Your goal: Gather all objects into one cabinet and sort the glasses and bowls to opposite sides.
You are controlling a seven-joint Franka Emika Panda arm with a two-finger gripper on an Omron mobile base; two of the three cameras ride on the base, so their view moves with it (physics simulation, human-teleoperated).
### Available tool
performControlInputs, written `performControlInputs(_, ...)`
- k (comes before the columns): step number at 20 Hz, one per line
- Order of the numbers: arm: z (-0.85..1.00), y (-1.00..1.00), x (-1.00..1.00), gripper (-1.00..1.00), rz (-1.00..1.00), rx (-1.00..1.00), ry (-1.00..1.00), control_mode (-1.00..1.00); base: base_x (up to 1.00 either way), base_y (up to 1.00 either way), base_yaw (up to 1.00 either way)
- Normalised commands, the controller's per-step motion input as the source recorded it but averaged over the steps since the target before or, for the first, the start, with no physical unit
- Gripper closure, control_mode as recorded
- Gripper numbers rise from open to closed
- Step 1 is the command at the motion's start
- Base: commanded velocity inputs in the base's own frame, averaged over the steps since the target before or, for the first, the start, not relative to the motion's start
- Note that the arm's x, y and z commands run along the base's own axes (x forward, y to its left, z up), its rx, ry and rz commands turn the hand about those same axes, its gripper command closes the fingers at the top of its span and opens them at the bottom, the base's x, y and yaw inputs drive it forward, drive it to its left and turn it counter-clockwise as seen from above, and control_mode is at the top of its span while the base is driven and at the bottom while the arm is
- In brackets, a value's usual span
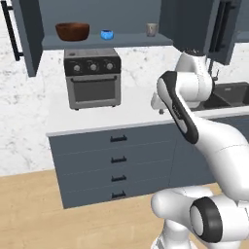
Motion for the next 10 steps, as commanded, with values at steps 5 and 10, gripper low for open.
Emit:
performControlInputs(5, 0.00, 0.00, 0.00, -1.00, 0.00, 0.00, 0.00, 1.00, -0.74, -0.91, -0.17)
performControlInputs(10, 0.00, 0.00, 0.00, -1.00, 0.00, 0.00, 0.00, 1.00, -0.24, -0.99, 0.03)
